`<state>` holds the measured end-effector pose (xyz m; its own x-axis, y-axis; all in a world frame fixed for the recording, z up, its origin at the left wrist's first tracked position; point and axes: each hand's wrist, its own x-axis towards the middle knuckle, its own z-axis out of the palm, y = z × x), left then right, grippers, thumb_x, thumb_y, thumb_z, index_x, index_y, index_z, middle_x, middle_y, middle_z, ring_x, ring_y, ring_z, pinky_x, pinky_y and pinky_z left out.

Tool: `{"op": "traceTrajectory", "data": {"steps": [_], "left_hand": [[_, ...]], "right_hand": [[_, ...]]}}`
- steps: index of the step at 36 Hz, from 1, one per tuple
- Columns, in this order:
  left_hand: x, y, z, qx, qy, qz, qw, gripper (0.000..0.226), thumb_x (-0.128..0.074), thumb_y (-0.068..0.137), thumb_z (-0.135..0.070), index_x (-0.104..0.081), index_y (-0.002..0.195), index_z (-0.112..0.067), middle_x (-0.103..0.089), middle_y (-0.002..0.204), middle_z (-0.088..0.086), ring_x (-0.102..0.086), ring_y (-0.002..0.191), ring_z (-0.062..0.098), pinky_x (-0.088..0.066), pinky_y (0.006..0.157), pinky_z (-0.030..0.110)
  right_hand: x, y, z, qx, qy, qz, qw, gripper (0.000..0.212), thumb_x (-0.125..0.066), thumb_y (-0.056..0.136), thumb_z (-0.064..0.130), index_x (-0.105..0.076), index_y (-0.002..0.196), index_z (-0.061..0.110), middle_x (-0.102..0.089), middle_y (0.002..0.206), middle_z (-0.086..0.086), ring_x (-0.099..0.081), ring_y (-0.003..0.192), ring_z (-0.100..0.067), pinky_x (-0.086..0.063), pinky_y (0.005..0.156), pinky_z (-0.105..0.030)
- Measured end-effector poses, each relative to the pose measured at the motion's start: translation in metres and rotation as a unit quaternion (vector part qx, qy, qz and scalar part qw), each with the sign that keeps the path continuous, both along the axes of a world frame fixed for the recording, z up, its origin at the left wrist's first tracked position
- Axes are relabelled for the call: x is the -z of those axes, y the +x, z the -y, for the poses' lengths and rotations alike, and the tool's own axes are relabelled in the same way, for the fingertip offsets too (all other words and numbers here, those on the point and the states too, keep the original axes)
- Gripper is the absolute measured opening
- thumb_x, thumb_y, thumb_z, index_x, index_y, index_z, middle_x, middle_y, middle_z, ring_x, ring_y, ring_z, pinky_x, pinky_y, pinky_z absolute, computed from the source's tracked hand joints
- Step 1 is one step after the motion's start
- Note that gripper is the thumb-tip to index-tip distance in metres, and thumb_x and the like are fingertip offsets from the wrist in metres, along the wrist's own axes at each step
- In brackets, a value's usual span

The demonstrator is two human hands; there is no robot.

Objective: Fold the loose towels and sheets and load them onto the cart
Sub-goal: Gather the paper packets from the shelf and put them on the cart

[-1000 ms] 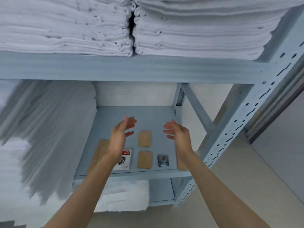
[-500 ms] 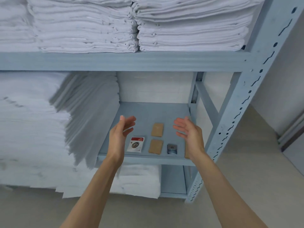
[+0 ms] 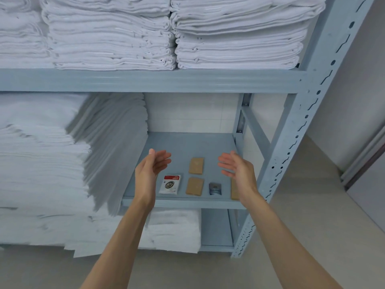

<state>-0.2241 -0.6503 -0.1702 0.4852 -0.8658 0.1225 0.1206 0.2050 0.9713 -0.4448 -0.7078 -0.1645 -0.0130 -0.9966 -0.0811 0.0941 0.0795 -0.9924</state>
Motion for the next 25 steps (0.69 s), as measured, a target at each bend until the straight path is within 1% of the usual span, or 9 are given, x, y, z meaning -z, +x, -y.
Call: {"op": "traceTrajectory", "data": {"steps": [7,10,15,17,19,22,25], "left_hand": [[0.004,0.001,0.003,-0.008,0.006,-0.005,1.000,0.042,-0.042,0.105,-0.040,-0.071,0.110,-0.009,-0.076,0.105,0.008,-0.071,0.102,0.025,-0.052,0.094,0.038],[0.012,0.004,0.007,-0.015,0.016,-0.018,1.000,0.040,-0.043,0.105,-0.038,-0.070,0.110,-0.009,-0.076,0.104,0.009,-0.072,0.100,0.025,-0.053,0.092,0.038],[0.028,0.015,0.017,-0.018,0.056,-0.030,0.998,0.036,-0.045,0.105,-0.034,-0.070,0.108,-0.009,-0.077,0.102,0.009,-0.072,0.098,0.025,-0.055,0.087,0.036],[0.036,0.025,0.024,-0.025,0.078,-0.037,0.996,0.031,-0.048,0.104,-0.029,-0.070,0.104,-0.008,-0.077,0.099,0.010,-0.072,0.097,0.027,-0.055,0.086,0.037],[0.047,0.041,0.033,-0.034,0.101,-0.046,0.993,0.024,-0.052,0.100,-0.021,-0.071,0.098,-0.007,-0.077,0.095,0.011,-0.072,0.096,0.030,-0.056,0.085,0.038],[0.067,0.063,0.045,-0.043,0.143,-0.055,0.987,0.020,-0.054,0.097,-0.016,-0.070,0.097,-0.005,-0.076,0.094,0.013,-0.071,0.094,0.033,-0.056,0.088,0.042],[0.095,0.097,0.064,-0.049,0.191,-0.051,0.979,0.020,-0.053,0.098,-0.015,-0.068,0.101,-0.003,-0.075,0.096,0.015,-0.070,0.092,0.032,-0.055,0.089,0.044]], "right_hand": [[0.006,0.000,0.008,0.001,0.006,0.003,1.000,0.031,-0.048,0.103,0.032,-0.072,0.099,0.013,-0.075,0.103,-0.008,-0.071,0.099,-0.022,-0.052,0.099,-0.045],[0.009,0.010,0.016,-0.002,0.020,0.015,1.000,0.031,-0.049,0.102,0.030,-0.072,0.098,0.010,-0.075,0.102,-0.010,-0.071,0.098,-0.025,-0.053,0.097,-0.044],[0.021,0.050,0.025,-0.038,0.045,0.012,0.998,0.032,-0.050,0.101,0.028,-0.071,0.105,0.005,-0.074,0.104,-0.012,-0.071,0.098,-0.026,-0.054,0.092,-0.039],[0.032,0.071,0.029,-0.052,0.059,0.012,0.997,0.029,-0.052,0.099,0.025,-0.071,0.105,0.004,-0.074,0.103,-0.013,-0.071,0.096,-0.027,-0.054,0.090,-0.039],[0.049,0.092,0.035,-0.063,0.076,0.005,0.995,0.024,-0.054,0.096,0.023,-0.072,0.100,0.006,-0.074,0.100,-0.012,-0.071,0.093,-0.026,-0.054,0.088,-0.039],[0.078,0.115,0.047,-0.074,0.101,-0.021,0.992,0.016,-0.059,0.092,0.021,-0.072,0.090,0.013,-0.075,0.091,-0.004,-0.072,0.085,-0.019,-0.056,0.080,-0.034],[0.110,0.142,0.067,-0.062,0.133,-0.061,0.987,0.012,-0.064,0.087,0.017,-0.070,0.078,0.014,-0.074,0.078,0.001,-0.070,0.072,-0.011,-0.055,0.065,-0.027]]}}
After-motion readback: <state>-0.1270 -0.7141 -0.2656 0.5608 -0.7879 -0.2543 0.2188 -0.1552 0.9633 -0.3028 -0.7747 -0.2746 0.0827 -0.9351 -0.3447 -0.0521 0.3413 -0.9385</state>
